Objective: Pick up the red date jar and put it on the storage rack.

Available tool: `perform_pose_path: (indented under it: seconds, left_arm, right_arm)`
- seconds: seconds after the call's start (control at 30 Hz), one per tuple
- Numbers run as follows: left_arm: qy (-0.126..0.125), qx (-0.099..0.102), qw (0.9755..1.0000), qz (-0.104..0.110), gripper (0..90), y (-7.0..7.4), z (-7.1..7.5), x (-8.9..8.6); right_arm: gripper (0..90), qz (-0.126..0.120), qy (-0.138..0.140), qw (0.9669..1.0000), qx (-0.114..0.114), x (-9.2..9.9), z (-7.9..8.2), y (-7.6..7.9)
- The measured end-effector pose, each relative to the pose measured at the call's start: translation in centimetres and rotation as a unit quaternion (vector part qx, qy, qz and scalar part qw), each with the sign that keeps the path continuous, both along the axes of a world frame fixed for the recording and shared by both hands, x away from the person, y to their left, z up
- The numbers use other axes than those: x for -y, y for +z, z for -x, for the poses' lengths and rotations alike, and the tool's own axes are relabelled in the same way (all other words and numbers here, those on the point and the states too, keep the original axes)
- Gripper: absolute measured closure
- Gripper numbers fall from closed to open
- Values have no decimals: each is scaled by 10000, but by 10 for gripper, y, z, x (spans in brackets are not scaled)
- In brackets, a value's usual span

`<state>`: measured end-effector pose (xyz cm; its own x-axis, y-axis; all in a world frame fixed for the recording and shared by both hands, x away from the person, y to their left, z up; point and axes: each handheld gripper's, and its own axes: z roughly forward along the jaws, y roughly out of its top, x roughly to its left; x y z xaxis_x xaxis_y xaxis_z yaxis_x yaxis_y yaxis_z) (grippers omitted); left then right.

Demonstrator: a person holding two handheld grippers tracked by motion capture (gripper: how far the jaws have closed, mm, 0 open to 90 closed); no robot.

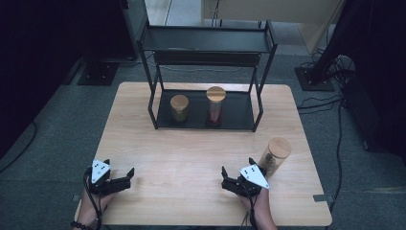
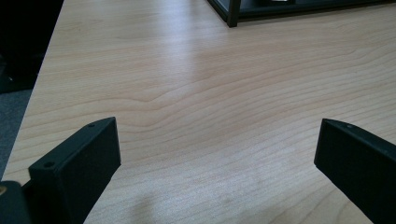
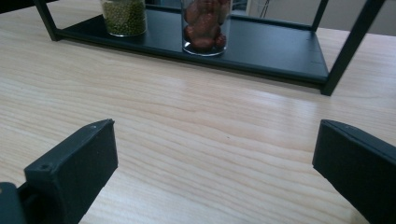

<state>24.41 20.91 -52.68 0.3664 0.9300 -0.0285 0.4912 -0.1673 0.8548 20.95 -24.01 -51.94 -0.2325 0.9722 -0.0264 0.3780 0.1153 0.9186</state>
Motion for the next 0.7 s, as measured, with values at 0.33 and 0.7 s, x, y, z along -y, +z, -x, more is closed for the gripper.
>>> perform_pose_path:
  seconds: [0.33, 0.7]
  left_arm:
    - [7, 7, 10000, -13, 4, 0, 0, 0]
    - [8, 17, 10000, -15, 4, 0, 0, 0]
  right_arm:
    - [0, 56, -84, 9999, -7, 17, 11, 0]
    - [0, 61, -86, 9999, -26, 37, 28, 1]
